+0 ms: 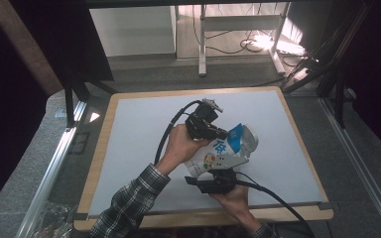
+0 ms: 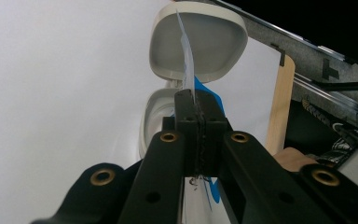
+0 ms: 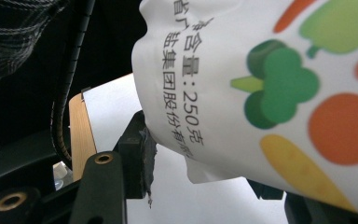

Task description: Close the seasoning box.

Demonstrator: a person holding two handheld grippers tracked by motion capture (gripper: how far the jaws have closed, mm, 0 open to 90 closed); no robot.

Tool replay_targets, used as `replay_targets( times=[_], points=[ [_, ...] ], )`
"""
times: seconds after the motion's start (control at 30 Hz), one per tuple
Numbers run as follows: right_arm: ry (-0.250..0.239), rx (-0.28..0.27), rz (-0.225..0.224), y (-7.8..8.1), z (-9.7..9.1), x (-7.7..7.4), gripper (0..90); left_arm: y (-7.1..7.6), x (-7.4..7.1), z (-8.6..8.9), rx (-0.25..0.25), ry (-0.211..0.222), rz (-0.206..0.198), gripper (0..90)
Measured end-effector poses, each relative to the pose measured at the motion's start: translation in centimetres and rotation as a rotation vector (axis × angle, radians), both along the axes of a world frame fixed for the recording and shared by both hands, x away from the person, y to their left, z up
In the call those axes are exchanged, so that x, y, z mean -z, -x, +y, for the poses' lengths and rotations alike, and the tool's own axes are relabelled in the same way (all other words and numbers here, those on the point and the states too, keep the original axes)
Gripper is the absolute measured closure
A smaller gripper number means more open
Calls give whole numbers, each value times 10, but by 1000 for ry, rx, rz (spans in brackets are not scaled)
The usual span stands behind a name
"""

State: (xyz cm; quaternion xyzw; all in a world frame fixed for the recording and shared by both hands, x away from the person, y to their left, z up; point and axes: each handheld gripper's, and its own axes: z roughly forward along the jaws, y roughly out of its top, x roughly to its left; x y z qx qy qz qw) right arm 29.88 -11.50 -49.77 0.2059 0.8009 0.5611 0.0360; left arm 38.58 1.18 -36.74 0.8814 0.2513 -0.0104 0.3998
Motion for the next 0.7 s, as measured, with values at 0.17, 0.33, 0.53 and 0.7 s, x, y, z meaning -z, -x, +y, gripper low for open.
replay_targets(
  times=[0.17,0.33,0.53,0.7],
  points=[
    [8,2,7,0,0,1,491,1,-1,4,-1,2,-4,893],
    [11,4,11,0,0,2,486,2,-1,9,-1,3,-7,892],
    [19,4,10,0,1,4,482,4,-2,14,-9,9,-10,893],
    [27,6,8,0,0,4,479,5,-3,18,-13,12,-14,893]
  ],
)
